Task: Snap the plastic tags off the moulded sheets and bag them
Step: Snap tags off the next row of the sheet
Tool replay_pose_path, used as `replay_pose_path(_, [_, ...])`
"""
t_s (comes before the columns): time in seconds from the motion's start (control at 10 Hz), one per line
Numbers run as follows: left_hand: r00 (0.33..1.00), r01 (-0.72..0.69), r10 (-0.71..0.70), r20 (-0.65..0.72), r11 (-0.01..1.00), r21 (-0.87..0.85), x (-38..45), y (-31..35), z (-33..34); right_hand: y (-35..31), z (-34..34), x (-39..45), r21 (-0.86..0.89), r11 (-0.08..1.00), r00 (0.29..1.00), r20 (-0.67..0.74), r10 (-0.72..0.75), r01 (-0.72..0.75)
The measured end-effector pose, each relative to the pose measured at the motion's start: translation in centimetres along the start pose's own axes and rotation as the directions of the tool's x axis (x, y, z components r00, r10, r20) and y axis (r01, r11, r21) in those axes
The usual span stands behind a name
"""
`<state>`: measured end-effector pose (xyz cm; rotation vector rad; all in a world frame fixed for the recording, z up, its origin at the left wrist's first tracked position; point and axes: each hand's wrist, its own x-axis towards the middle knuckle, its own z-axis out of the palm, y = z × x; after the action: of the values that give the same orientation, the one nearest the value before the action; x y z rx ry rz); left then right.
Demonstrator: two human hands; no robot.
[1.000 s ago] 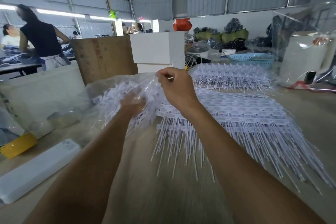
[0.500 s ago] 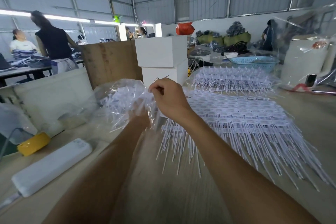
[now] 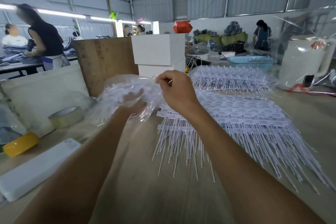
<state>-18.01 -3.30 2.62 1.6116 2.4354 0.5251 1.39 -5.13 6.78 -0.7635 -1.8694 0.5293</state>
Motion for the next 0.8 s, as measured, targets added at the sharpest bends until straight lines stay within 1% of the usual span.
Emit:
replay_pose_path(0.1, [0.988, -0.037, 0.056, 0.143, 0.99, -0.133, -0.7, -0.8, -2.1, 1.4, -1.4, 0.5, 0.034, 0.996, 0.994, -0.072, 0.085, -0.083])
replay_pose_path(0.2, [0.988, -0.077, 0.13, 0.084, 0.884, -0.462, -2.2, -2.1, -4.0, 2.6, -2.1, 0.6, 0.104, 0.982, 0.981, -0.1, 0.167, -0.157])
replay_pose_path(0.3, [0.97, 0.069, -0.165, -0.18, 0.892, -0.447, -1.9, -4.7, -5.6, 2.5, -2.1, 0.5, 0.095, 0.984, 0.984, -0.079, 0.157, -0.15])
replay_pose_path(0.4, [0.853, 0.0, -0.086, -0.514, 0.986, -0.164, -2.6, -6.2, -6.0, 1.9, -1.9, 0.8, 0.029, 0.991, 0.987, -0.091, 0.132, -0.13])
replay_pose_path(0.5, [0.667, -0.005, 0.094, -0.739, 0.993, 0.122, -4.3, -6.9, -6.0, 2.0, -1.9, 0.9, 0.028, 0.985, 0.976, -0.135, 0.173, -0.171])
replay_pose_path(0.6, [0.655, 0.097, 0.086, -0.751, 0.976, 0.197, -5.6, -6.6, -5.7, 2.4, -1.8, 0.6, 0.038, 0.98, 0.97, -0.14, 0.2, -0.197])
replay_pose_path(0.7, [0.933, 0.12, 0.007, -0.359, 0.936, 0.332, -7.2, -5.5, -5.6, 2.8, -1.9, 0.5, 0.098, 0.963, 0.957, -0.125, 0.262, -0.251])
replay_pose_path(0.8, [0.998, -0.038, 0.062, -0.028, 0.856, 0.516, -10.1, -2.6, -5.4, 2.3, -2.8, 0.6, 0.188, 0.94, 0.948, -0.091, 0.305, -0.284])
